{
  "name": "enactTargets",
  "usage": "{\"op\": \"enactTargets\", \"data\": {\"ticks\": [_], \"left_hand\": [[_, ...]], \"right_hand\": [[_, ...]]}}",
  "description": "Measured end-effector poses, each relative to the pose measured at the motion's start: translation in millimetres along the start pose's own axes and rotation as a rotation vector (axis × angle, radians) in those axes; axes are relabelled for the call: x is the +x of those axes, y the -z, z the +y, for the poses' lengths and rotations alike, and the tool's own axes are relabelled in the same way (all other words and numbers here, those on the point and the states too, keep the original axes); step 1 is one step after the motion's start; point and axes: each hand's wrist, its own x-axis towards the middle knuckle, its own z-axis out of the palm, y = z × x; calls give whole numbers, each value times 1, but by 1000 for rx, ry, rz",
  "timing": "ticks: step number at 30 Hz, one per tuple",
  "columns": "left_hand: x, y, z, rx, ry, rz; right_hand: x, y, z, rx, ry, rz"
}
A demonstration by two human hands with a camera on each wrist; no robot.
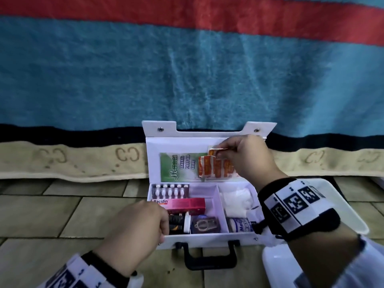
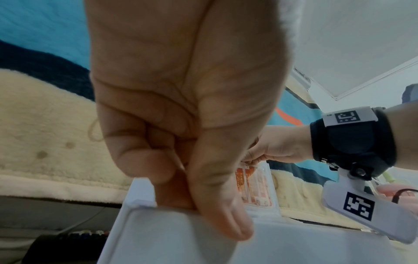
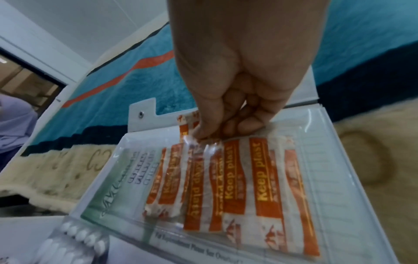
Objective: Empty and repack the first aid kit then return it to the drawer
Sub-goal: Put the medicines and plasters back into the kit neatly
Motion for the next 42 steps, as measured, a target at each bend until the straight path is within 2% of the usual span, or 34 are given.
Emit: {"op": "enactTargets", "data": {"ticks": [4,11,15,18,20,25,27,32,34,36,39,42], "left_hand": [[-1,1,1,6,16,15],[-1,0,1,3,34,16],[-2,-1,0,-3,39,27],[-2,0,1,11,37,18],[-1,2,1,8,32,2],[2,3,0,-12,32,-21],[3,3,1,3,25,-21],[0,2,1,16,13,19],[-3,1,1,27,10,44],[-6,0,2,48,-2,58],[-12,-1,6,86,-12,80],[-10,0,5,70,-22,74]], "right_hand": [[-2,2,-8,-133,59,-81],[-2,-6,-14,-396,91,-62],[-9,-12,-10,-408,4,-131],[-9,-13,-9,-341,5,-139],[-9,-12,-8,-344,35,-125],[-14,-6,-13,-392,81,16],[-17,-1,-12,-321,62,30],[-33,25,-11,98,6,52],[-47,40,-10,207,6,19],[-64,58,-3,210,17,-68],[-100,89,21,-6,-5,-228],[-148,117,55,-242,-129,-317]]}}
